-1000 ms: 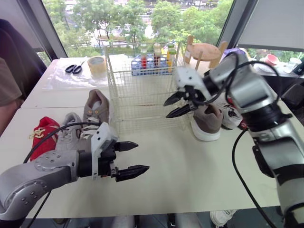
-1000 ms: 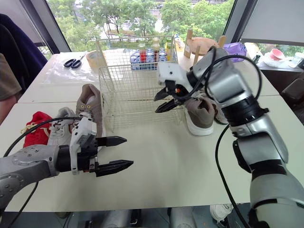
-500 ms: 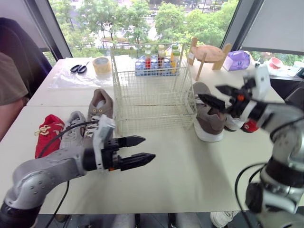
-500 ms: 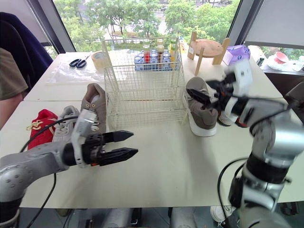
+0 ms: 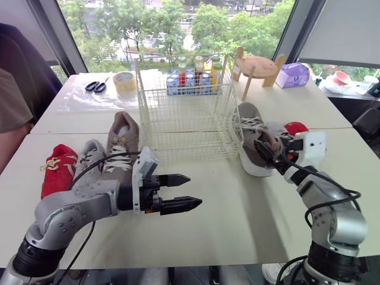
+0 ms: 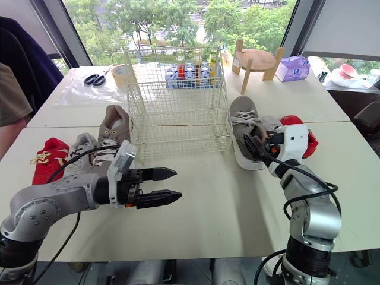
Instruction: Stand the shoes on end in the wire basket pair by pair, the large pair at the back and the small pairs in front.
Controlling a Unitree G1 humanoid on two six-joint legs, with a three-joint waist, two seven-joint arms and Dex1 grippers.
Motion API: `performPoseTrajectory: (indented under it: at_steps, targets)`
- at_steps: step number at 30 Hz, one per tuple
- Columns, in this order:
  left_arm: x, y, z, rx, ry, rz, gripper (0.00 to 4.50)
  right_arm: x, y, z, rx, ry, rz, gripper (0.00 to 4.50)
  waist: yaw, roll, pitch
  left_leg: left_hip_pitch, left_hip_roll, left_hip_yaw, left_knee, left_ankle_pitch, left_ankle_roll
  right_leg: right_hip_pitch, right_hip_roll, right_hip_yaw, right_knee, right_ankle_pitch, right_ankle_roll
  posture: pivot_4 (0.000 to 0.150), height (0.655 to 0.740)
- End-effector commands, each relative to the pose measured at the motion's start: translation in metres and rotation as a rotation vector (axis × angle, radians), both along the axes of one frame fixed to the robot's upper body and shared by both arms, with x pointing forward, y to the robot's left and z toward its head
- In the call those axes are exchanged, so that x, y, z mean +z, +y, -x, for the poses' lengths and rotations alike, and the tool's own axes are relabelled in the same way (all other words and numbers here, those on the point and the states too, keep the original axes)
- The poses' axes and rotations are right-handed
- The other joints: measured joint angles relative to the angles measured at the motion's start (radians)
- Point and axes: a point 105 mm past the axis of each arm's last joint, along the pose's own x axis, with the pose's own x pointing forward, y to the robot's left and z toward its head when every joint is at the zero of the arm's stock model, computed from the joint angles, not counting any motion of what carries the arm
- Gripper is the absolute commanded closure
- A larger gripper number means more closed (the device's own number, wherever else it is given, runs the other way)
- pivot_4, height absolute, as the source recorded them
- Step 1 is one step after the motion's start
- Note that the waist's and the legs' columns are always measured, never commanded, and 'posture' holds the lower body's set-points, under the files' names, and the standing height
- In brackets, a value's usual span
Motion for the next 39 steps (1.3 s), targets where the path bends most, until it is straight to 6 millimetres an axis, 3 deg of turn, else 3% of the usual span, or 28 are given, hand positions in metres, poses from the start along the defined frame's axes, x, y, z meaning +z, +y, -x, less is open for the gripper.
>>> performPoseTrajectory:
  at_steps: [1,4,9,13,16,20,23,26,28,30,34,36,39]
  targets:
    - [0.007,0.001,0.002,0.006,-0.045,0.000,0.00,-0.006,-0.005,-0.006,-0.017,-0.012,0.060,0.03,-0.001,0.000,0.000,0.000,0.000,0.000,0.000,0.000,0.000,0.000,0.000,0.000,0.000,0.000,0.000,0.150,0.7400]
    - [0.008,0.003,0.002,0.016,-0.051,-0.004,0.00,-0.017,-0.008,-0.008,-0.031,0.001,0.067,0.87,0.000,0.000,0.000,0.001,0.000,0.000,0.000,0.000,0.000,0.001,0.000,0.000,0.000,0.000,0.000,0.150,0.7400]
    - [0.008,0.006,0.002,0.026,-0.055,-0.014,0.00,-0.022,-0.007,-0.007,-0.046,-0.007,0.059,2.91,0.001,-0.002,-0.001,0.001,0.001,0.000,0.000,0.000,0.000,0.001,0.000,0.000,0.000,0.000,0.000,0.150,0.7400]
    - [0.011,0.006,0.000,0.021,-0.063,-0.009,0.00,-0.007,-0.014,-0.007,-0.129,-0.061,0.021,4.29,0.004,-0.003,-0.002,0.002,0.001,-0.001,0.000,0.000,0.000,0.002,0.000,0.000,0.000,0.000,0.000,0.150,0.7400]
    - [0.022,0.010,-0.006,0.033,-0.065,0.047,0.00,0.039,-0.029,-0.015,-0.220,-0.196,-0.032,4.33,0.006,-0.002,-0.001,0.001,0.001,-0.001,0.000,0.000,0.000,0.002,0.000,0.000,-0.001,0.000,0.000,0.150,0.7400]
    - [0.065,0.020,-0.017,0.014,-0.046,0.251,0.00,0.176,-0.050,-0.015,-0.260,-0.573,-0.072,4.33,0.007,0.011,0.009,-0.003,0.000,0.000,0.002,0.002,0.000,-0.003,-0.001,0.002,0.000,0.001,-0.001,0.150,0.7400]
    - [0.092,0.029,-0.028,0.042,-0.084,0.326,0.00,0.244,-0.042,0.003,-0.173,-0.768,-0.051,4.33,0.008,0.015,0.011,-0.005,-0.002,0.001,-0.001,0.002,0.000,-0.006,-0.001,0.002,0.001,0.003,0.004,0.150,0.7400]
    - [0.126,0.040,-0.036,0.069,-0.125,0.443,0.00,0.284,-0.016,0.022,0.046,-0.885,-0.008,4.33,0.006,0.011,0.008,-0.004,0.000,0.000,-0.004,0.000,0.005,-0.005,0.003,-0.001,0.001,0.001,0.004,0.150,0.7400]
    - [0.152,0.054,-0.042,0.104,-0.162,0.523,0.00,0.297,0.012,0.037,0.280,-0.914,0.088,4.33,-0.003,0.011,0.008,-0.003,0.001,-0.002,-0.004,-0.003,0.009,-0.003,0.004,-0.002,0.001,0.000,0.003,0.150,0.7400]
    - [0.174,0.073,-0.049,0.168,-0.206,0.566,0.00,0.297,0.032,0.049,0.483,-0.886,0.199,4.33,-0.016,0.011,0.009,-0.002,0.002,-0.002,-0.004,-0.003,0.009,-0.003,0.004,-0.001,0.000,0.000,0.003,0.150,0.7400]
    - [0.201,0.112,-0.062,0.308,-0.295,0.572,0.00,0.287,0.047,0.058,0.750,-0.739,0.377,4.33,-0.018,0.010,0.009,-0.002,0.001,-0.001,-0.002,-0.003,0.009,-0.003,0.002,0.001,0.001,0.000,0.003,0.150,0.7400]
    - [0.211,0.136,-0.068,0.365,-0.313,0.573,0.00,0.294,0.052,0.057,0.827,-0.745,0.479,4.33,-0.018,0.010,0.009,-0.001,0.000,0.001,-0.001,-0.003,0.009,-0.002,0.002,0.000,0.001,0.000,0.003,0.150,0.7400]
    - [0.212,0.152,-0.073,0.394,-0.313,0.541,0.00,0.302,0.059,0.054,0.908,-0.767,0.553,4.33,-0.020,0.010,0.010,-0.002,0.000,0.004,-0.001,-0.002,0.008,-0.003,0.002,0.000,0.000,0.000,0.003,0.150,0.7400]
